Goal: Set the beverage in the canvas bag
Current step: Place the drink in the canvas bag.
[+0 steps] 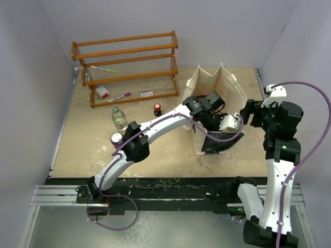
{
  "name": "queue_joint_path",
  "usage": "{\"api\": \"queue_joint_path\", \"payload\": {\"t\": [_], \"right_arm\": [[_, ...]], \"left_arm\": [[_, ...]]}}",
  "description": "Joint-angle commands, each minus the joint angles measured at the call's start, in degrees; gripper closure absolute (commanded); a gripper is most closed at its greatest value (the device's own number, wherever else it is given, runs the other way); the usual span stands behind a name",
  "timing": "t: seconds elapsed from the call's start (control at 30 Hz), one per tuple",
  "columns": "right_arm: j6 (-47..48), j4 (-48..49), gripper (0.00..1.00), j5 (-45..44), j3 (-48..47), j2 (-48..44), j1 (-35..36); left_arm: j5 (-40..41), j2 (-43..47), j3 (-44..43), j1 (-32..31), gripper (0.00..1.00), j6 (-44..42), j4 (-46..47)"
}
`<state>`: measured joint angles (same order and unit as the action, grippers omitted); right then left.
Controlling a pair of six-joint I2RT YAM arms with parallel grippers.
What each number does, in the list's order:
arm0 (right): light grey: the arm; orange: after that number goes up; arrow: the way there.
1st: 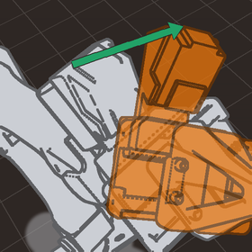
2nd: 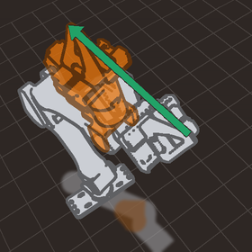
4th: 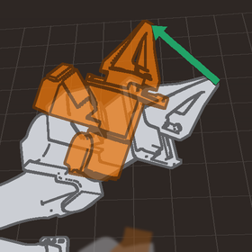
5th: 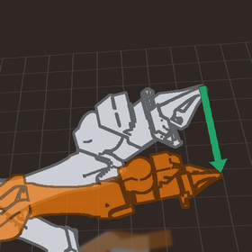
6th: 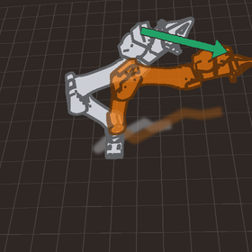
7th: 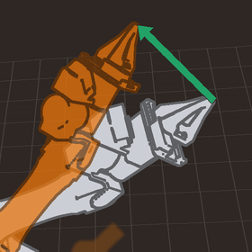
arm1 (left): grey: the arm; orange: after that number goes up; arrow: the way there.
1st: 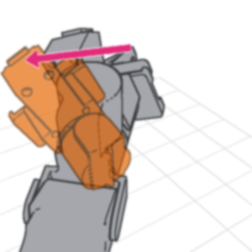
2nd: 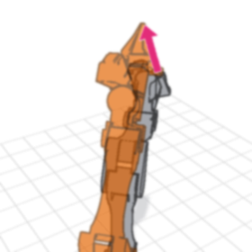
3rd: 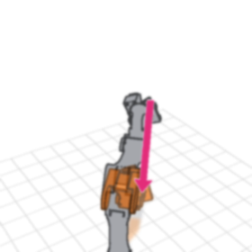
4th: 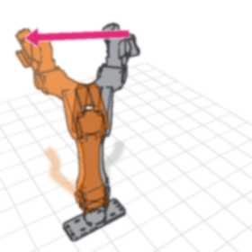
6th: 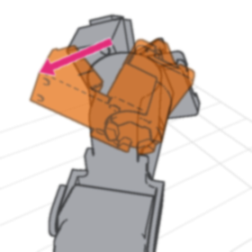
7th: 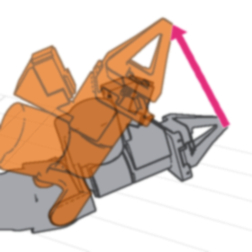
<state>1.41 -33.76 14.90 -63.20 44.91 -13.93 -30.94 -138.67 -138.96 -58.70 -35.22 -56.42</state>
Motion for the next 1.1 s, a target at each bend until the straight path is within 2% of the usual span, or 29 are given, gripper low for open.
{"api": "queue_joint_path", "payload": {"t": [0.0,0.1,0.27,0.47,0.73,0.9,1.07], "right_arm": [[-0.9,1.5,0.21,0.5,0.5,-1.1,-0.6],[-0.9,1.5,0.21,0.6,0.7,-1.0,-0.6],[-1.1,2.1,0.21,0.8,1.3,-1.0,-0.7],[-1.1,2.1,0.21,0.7,1.5,-1.1,-0.6],[-1.0,2.0,0.2,0.6,1.7,-1.2,-0.7],[-1.0,2.1,0.2,0.7,1.7,-1.1,-0.7],[-1.1,2.1,0.2,0.8,1.5,-0.7,-0.7]], "left_arm": [[-5.1,-1.8,1.0,-4.0,1.0,1.1,-5.4],[-0.6,-2.3,1.3,-4.5,0.99,2.5,-3.2],[2.1,0.4,4.3,-4.5,0.89,5.7,1.5],[-3.9,3.7,5.8,-4.4,0.64,6.8,2.8],[-5.6,5.8,5.3,-3.2,0.4,8.4,3.4],[-5.6,7.2,4.7,-2.7,0.21,8.4,3.5],[-5.4,8.3,4.9,-2.5,0.1,8.7,3.8]]}}
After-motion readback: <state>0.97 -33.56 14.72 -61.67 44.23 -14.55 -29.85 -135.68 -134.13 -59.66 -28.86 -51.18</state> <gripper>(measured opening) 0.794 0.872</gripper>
